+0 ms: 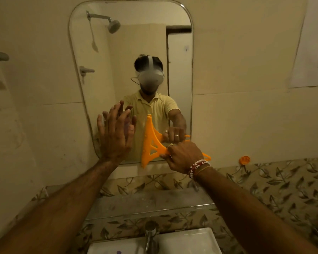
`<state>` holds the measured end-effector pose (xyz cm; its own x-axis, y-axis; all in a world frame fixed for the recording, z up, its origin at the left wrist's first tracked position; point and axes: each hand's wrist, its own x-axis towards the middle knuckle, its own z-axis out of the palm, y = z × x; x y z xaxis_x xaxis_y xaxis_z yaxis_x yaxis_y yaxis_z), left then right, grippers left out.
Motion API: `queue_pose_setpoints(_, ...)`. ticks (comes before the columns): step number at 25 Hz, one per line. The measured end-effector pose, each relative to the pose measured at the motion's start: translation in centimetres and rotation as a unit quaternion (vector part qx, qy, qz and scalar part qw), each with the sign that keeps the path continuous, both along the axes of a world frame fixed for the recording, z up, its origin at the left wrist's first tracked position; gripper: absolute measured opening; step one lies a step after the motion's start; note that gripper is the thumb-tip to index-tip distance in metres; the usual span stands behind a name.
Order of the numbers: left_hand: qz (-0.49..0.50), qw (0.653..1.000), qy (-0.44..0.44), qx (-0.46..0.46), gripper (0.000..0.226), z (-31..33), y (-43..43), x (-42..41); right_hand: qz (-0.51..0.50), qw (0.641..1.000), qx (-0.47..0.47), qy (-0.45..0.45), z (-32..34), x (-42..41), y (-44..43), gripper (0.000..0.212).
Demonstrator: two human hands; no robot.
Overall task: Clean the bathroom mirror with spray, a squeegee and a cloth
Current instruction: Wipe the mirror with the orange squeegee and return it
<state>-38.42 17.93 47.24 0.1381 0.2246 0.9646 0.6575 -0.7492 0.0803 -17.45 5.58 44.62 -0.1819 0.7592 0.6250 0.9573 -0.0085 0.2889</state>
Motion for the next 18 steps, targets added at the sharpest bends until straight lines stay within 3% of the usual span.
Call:
queue_pose_setpoints(7,-0.027,1.0,-0.013,0.002,0.049,-0.5,-0.3,3.4,-0.087,0.995,-0.029,0.029,-0.9,8.1,-3.6,0.053)
queue_pose_setpoints(13,-0.036,0.999,-0.002,0.021,0.047,-0.3,-0.7,3.3,-0.077,0.994,-0.046,0.064,-1.3,9.1,-4.5,0.061)
queue_pose_setpoints(16,-0.035,0.999,0.006,0.019,0.045,0.2,-0.6,2.1,-0.016,0.982,0.017,0.186,-0.7,7.4,-4.1,0.057)
queue_pose_setpoints(18,-0.033,0.999,0.008,0.011,0.045,0.5,-0.7,1.6,0.03,0.946,0.088,0.31,0.1,5.6,-3.1,0.052)
